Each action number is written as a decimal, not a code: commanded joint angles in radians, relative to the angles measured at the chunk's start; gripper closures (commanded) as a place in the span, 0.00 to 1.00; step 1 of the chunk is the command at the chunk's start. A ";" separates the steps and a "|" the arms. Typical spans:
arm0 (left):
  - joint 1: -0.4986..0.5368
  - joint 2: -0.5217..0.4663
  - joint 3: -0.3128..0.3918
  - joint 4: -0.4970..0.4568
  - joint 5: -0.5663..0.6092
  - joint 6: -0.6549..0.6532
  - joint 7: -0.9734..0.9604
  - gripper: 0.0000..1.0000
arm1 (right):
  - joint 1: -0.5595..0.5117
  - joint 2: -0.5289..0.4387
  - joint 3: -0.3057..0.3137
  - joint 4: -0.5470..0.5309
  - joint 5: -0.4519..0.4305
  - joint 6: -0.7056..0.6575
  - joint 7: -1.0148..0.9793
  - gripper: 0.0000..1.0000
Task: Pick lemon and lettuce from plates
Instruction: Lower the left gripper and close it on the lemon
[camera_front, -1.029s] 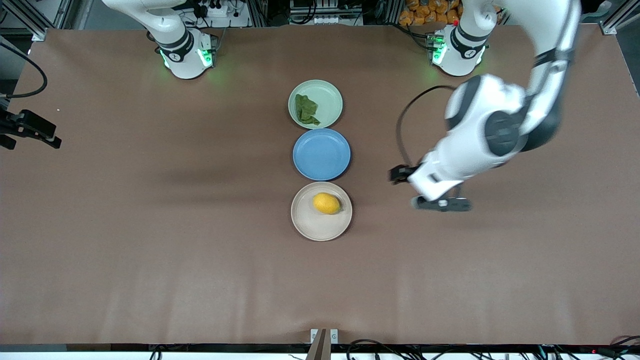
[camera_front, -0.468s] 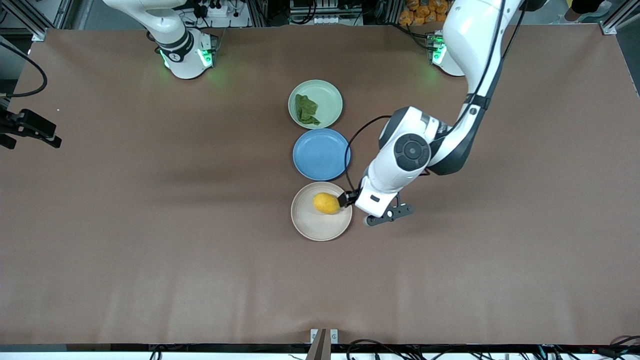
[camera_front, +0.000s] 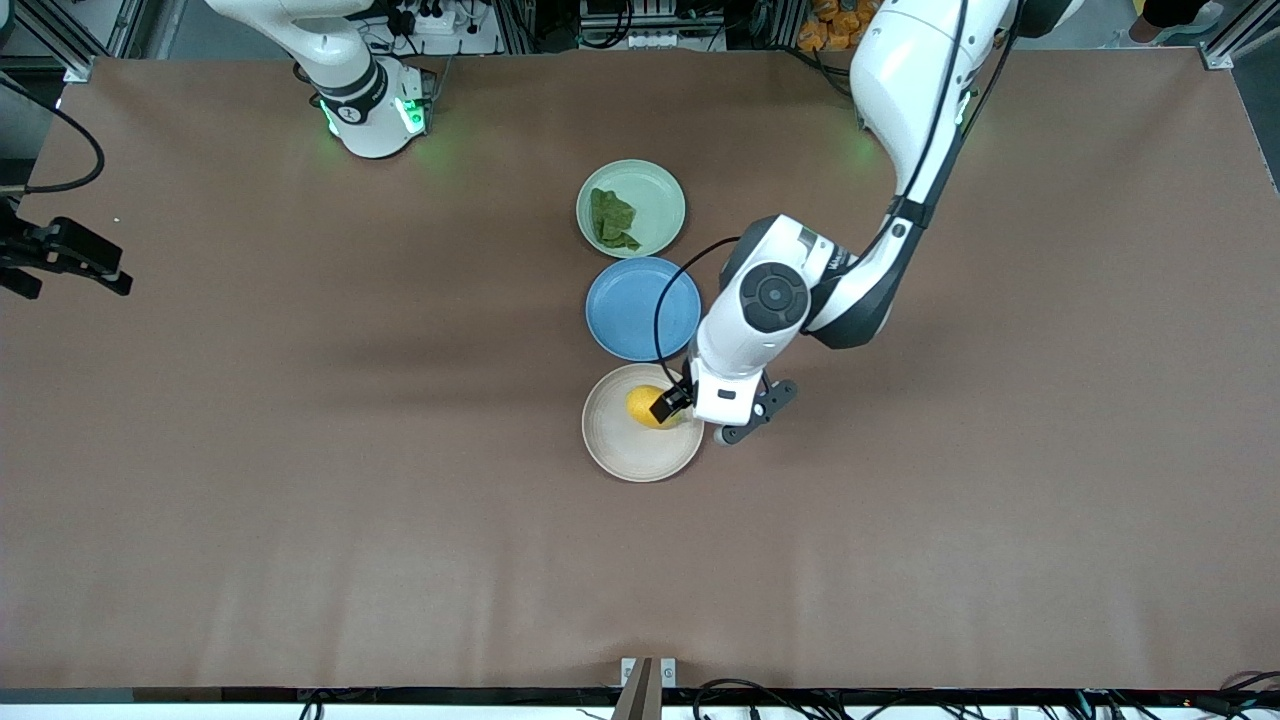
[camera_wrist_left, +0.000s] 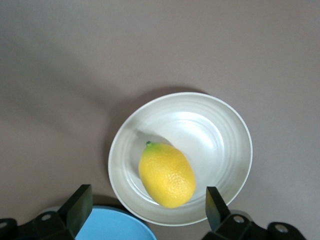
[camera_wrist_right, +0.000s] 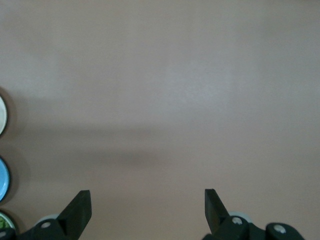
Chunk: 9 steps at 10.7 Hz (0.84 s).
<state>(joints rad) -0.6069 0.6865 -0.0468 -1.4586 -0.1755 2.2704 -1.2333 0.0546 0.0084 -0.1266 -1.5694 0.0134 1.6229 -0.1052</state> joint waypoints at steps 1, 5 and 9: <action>-0.034 0.060 0.013 0.030 0.007 0.096 -0.141 0.00 | 0.014 -0.047 0.066 -0.006 0.011 -0.052 0.096 0.00; -0.071 0.146 0.019 0.030 0.008 0.233 -0.210 0.00 | 0.040 -0.068 0.175 -0.008 0.010 -0.106 0.224 0.00; -0.115 0.188 0.060 0.027 0.043 0.290 -0.210 0.00 | 0.062 -0.068 0.375 -0.009 0.011 -0.161 0.471 0.00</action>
<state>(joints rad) -0.6691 0.8505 -0.0366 -1.4540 -0.1755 2.5224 -1.4156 0.1229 -0.0416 0.1553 -1.5683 0.0174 1.4889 0.2427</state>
